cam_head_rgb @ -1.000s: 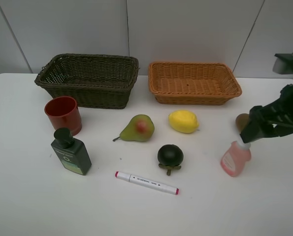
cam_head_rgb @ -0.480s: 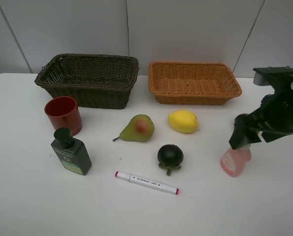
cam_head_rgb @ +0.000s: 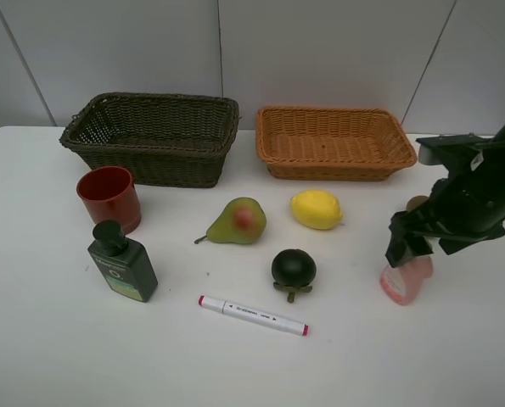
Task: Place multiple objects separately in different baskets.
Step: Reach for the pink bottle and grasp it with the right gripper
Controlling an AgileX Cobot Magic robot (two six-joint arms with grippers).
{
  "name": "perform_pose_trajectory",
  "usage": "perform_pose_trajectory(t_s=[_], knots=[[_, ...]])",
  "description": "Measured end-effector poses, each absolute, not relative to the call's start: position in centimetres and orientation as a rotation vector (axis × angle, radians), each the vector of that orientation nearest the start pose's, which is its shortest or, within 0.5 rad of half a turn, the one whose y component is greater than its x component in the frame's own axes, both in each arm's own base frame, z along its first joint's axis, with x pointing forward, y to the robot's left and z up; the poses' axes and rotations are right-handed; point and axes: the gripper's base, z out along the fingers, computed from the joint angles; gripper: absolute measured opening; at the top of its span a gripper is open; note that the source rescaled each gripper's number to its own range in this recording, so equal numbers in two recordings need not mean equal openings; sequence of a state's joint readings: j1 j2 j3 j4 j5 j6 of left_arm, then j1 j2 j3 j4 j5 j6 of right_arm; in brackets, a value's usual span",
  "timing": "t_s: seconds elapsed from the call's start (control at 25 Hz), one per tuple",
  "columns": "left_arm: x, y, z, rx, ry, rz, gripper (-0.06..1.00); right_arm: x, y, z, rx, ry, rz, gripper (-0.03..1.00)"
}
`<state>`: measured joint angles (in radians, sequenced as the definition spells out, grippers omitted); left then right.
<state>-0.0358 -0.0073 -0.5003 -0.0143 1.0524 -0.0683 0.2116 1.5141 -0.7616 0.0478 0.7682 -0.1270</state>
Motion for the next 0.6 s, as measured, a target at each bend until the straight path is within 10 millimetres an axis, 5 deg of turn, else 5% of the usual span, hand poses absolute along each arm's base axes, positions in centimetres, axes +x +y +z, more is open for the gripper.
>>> perform_pose_trajectory(t_s=[0.6], knots=[[-0.6, -0.1, 27.8, -0.032, 2.029, -0.083, 1.00, 24.7, 6.0, 14.6, -0.506, 3.061, 0.046, 0.86]])
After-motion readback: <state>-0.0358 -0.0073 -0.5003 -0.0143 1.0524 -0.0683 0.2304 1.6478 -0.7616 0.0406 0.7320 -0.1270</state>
